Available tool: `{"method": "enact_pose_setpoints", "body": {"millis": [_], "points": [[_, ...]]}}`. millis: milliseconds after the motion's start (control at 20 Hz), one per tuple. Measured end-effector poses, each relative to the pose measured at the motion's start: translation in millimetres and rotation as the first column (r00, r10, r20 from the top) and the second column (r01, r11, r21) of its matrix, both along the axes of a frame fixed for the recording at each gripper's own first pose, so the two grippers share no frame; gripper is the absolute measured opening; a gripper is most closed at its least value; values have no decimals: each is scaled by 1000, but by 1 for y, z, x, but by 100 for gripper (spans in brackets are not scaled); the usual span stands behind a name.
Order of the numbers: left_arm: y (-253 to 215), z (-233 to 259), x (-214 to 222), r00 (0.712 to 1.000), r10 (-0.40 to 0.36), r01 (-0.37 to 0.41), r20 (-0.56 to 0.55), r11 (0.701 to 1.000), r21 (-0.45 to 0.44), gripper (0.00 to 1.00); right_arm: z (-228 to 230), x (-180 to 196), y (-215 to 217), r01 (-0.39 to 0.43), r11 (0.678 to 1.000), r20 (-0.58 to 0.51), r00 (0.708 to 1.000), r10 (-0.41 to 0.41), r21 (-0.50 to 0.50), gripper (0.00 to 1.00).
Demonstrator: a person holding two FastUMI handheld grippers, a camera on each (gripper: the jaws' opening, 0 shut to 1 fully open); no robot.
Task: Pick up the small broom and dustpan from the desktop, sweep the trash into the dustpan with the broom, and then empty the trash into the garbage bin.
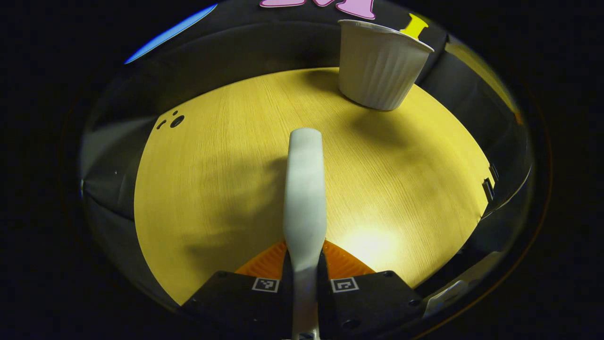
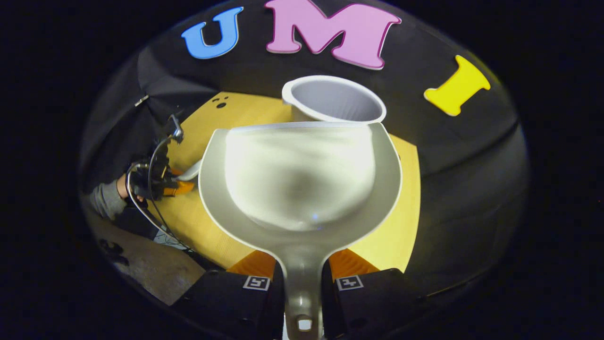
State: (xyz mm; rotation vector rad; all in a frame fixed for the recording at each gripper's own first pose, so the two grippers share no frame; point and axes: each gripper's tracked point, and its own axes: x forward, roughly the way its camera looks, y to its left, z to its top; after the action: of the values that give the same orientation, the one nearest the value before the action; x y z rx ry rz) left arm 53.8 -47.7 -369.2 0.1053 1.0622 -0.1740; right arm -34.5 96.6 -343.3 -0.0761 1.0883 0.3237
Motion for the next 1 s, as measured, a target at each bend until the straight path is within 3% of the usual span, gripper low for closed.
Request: {"method": "enact_pose_setpoints", "body": {"millis": [150,500,600,1000], "points": [[-1,-2,2,1000,-2,2,-4,1000,6,25,-54,-19,20,-2,1000,-64,998,3,8,36],[-3,-7,3,1000,-5,5,-16,999,34,25,-148,-22,44,41,999,-129,991,-42,-10,36],[-5,-9,6,1000,-3,4,-24,999,40,22,-166,-23,48,48,999,-148,988,-49,-12,36],[-9,-22,14,999,3,1,-39,996,91,28,-195,-25,62,92,996,-179,980,-89,9,36]]}}
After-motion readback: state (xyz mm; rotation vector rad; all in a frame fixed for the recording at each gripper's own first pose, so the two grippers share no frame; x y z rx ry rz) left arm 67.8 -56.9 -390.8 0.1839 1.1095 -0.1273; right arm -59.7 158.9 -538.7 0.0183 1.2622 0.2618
